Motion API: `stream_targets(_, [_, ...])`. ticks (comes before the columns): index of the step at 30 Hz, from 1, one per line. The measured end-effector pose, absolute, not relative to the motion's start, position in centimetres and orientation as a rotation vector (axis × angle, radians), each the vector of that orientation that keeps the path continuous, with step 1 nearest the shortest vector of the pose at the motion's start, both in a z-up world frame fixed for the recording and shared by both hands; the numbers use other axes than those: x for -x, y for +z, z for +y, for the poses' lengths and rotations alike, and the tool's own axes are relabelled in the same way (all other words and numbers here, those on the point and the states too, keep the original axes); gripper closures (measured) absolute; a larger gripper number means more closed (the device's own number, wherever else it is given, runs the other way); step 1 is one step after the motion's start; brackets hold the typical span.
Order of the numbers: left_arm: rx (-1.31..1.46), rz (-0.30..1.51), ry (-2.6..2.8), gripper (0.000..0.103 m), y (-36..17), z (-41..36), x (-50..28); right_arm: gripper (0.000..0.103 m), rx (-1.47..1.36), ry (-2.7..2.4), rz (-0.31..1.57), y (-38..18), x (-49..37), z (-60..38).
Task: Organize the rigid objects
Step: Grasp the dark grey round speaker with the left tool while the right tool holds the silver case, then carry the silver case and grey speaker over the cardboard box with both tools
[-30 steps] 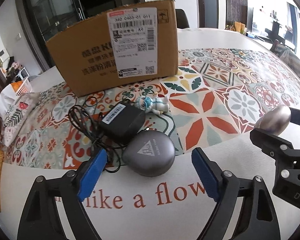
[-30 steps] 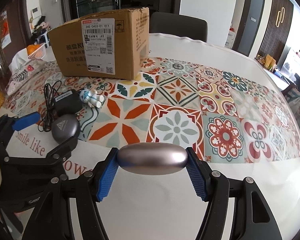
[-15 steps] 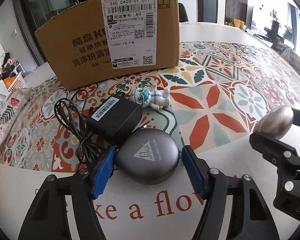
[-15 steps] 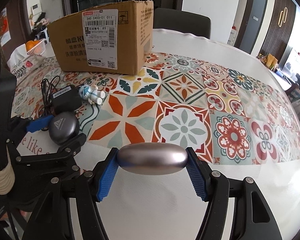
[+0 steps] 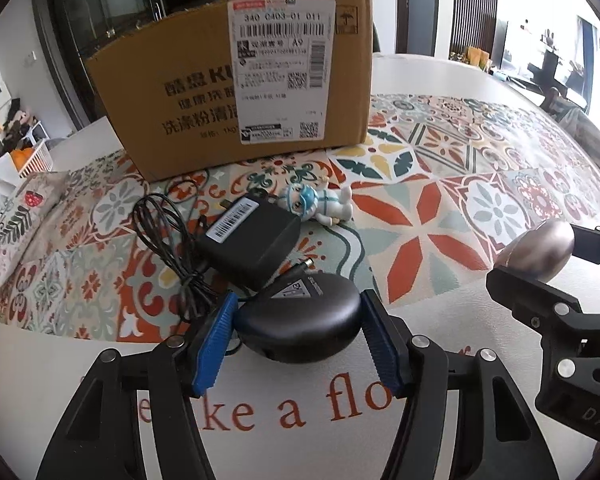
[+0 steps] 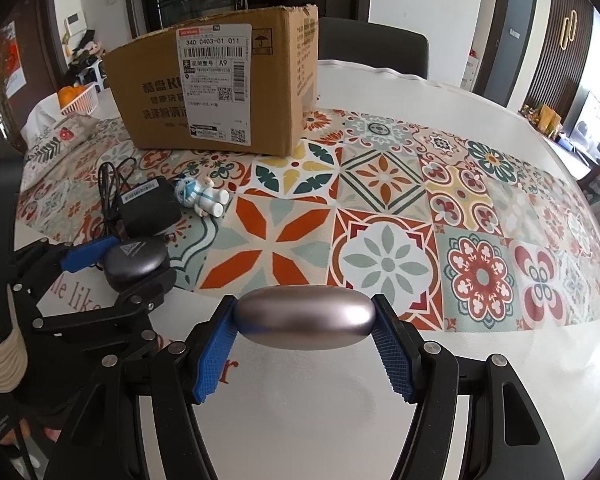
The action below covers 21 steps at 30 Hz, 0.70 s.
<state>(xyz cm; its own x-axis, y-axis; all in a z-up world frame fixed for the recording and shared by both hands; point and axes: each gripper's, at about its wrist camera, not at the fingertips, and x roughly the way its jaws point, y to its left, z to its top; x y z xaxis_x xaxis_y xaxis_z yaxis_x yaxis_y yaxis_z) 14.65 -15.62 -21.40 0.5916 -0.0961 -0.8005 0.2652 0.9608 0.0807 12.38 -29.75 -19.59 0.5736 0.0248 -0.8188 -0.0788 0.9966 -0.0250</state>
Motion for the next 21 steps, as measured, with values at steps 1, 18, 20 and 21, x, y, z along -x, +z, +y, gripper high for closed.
stream_targets(1, [-0.198, 0.911, -0.215, 0.041, -21.2, -15.5, -14.6, 0.037, 0.059, 0.061, 0.954, -19.4, -12.4, -29.7])
stream_targets(18, [-0.158, 0.793, -0.207, 0.041, -15.1, -13.5, -13.8, 0.037, 0.046, 0.069, 0.855, -14.5, -11.8, -28.2])
stream_targets(20, [-0.152, 0.781, -0.209, 0.041, -14.3, -13.2, -13.7, 0.037, 0.048, 0.069, 0.839, -13.8, -11.7, -27.9])
stream_targets(21, [-0.149, 0.776, -0.210, 0.041, -13.9, -13.1, -13.7, 0.037, 0.048, 0.069, 0.831, -13.4, -11.6, -27.8])
